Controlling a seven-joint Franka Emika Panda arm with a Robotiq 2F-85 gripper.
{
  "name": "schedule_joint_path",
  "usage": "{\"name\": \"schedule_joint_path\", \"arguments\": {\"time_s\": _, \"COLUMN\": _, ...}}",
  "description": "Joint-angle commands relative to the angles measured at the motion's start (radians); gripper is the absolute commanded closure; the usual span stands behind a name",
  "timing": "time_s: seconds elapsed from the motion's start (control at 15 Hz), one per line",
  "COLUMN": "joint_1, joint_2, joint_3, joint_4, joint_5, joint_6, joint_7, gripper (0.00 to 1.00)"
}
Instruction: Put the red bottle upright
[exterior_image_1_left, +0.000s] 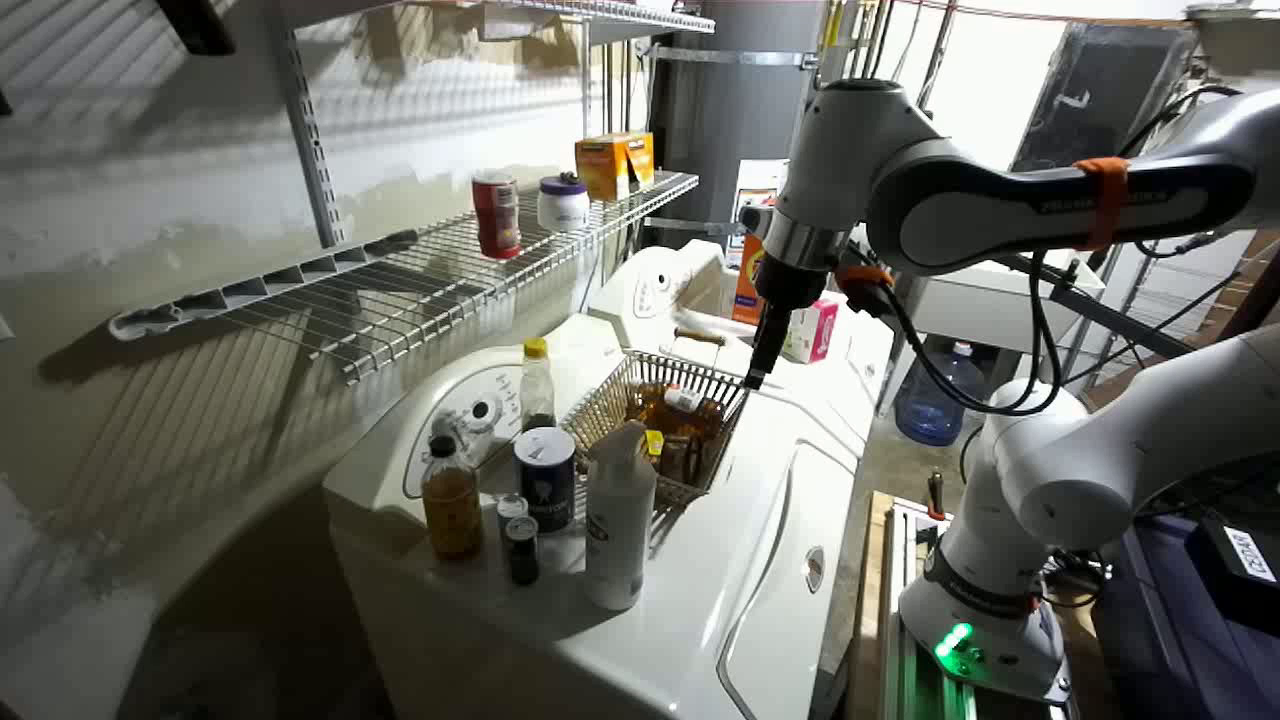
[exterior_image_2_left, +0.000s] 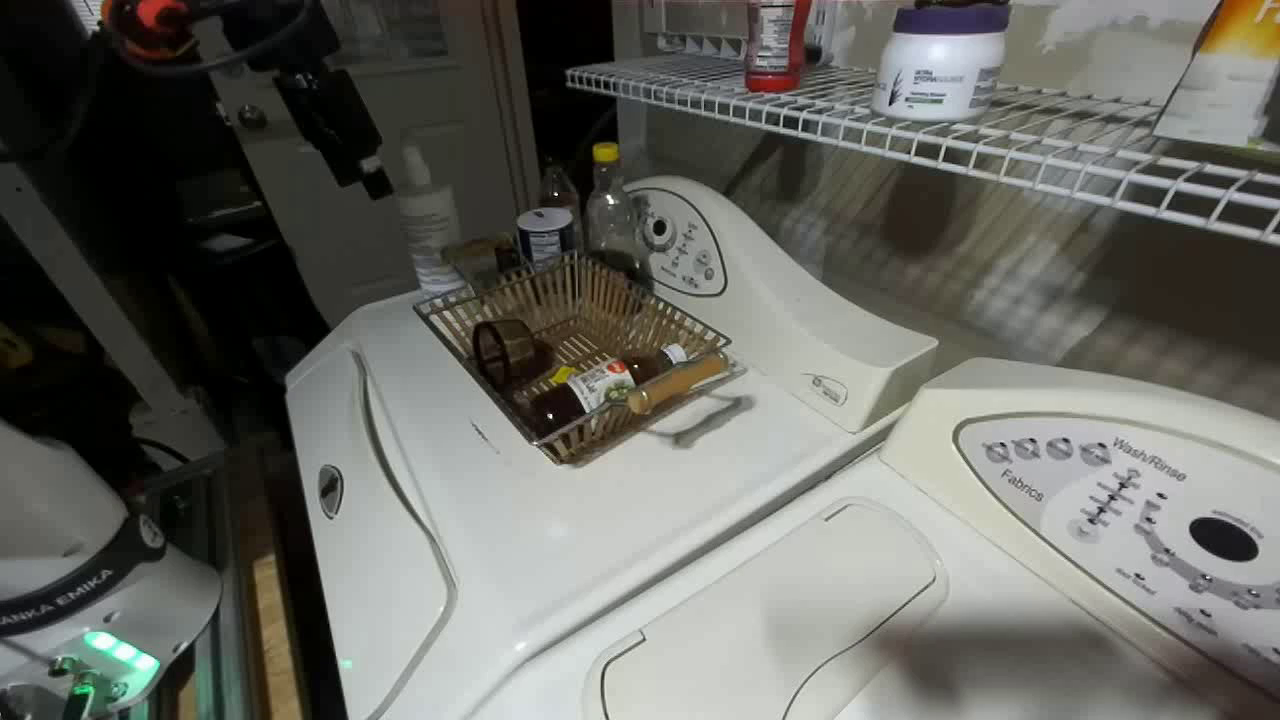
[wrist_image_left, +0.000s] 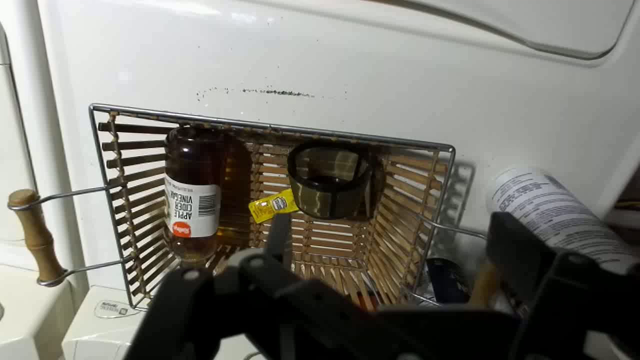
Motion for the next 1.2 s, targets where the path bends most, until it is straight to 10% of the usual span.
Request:
{"name": "schedule_joint_path", "arguments": {"time_s": 0.0, "joint_1": 0.011, "joint_2": 0.002, "joint_3": -0.008, "joint_4": 0.003, "joint_5": -0.007, "joint_6": -0.003, "joint_7": 0.007, "gripper": 0.0}}
{"name": "schedule_joint_path", "arguments": {"time_s": 1.13, "joint_1": 0.032, "joint_2": 0.062, "joint_3": -0.017, "joint_4": 0.04, "joint_5": -0.013, "joint_6": 0.118, "joint_7": -0.047, "gripper": 0.0}}
